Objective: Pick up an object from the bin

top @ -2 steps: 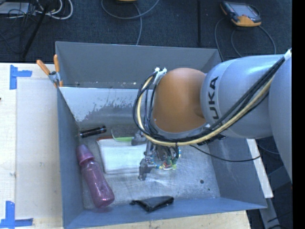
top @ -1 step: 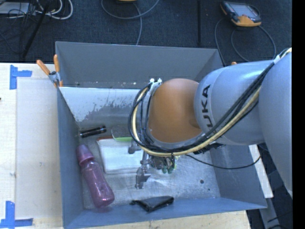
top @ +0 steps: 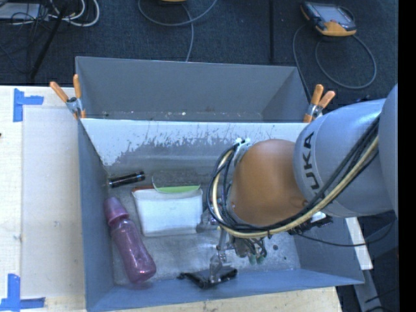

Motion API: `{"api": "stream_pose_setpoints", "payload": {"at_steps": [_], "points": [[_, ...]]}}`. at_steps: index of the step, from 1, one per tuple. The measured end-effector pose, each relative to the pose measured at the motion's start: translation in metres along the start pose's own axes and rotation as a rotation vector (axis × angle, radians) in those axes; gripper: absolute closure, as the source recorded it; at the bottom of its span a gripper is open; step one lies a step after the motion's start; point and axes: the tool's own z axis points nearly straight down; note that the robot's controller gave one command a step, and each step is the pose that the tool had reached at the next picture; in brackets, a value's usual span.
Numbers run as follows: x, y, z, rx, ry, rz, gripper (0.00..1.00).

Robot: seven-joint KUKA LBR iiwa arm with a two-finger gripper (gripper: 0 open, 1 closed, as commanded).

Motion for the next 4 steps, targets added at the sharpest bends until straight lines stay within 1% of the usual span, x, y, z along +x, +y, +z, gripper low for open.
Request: {"api": "stream_pose_setpoints", "payload": {"at_steps": [1,2,3,4], "points": [[-0.012,-0.019,0.058,-0.003,-0.027,-0.129,0.00],[-0.008,0.005,0.058,-0.002,-0.016,-0.010,1.00],[-0.008,0.005,0.058,-0.002,-0.016,-0.010,1.00],[-0.007,0.005,0.054,-0.001,-0.009,-0.009,1.00]]}}
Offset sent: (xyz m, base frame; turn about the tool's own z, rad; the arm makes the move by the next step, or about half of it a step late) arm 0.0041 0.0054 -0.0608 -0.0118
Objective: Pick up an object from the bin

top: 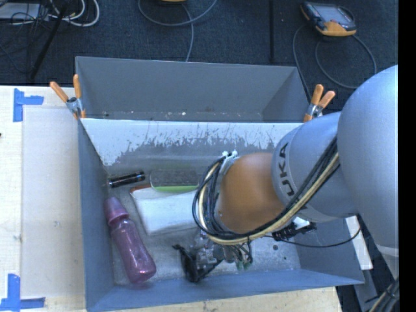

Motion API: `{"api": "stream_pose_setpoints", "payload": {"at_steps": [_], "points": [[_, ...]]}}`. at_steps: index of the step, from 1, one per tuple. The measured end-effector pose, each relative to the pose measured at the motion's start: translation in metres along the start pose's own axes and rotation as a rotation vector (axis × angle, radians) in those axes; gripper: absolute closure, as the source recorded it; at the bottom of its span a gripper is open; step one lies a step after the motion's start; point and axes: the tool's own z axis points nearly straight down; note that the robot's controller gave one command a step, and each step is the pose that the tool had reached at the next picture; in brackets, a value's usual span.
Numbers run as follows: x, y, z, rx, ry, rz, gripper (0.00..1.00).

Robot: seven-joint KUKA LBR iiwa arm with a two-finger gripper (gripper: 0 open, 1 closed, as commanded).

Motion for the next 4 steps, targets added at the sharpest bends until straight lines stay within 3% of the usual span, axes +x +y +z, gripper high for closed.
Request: {"api": "stream_pose_setpoints", "payload": {"at_steps": [1,4], "points": [[0.003,0.000,-0.019,0.002,0.013,-0.001,1.00],[0.000,0.000,-0.060,0.000,0.003,0.000,1.00]]}}
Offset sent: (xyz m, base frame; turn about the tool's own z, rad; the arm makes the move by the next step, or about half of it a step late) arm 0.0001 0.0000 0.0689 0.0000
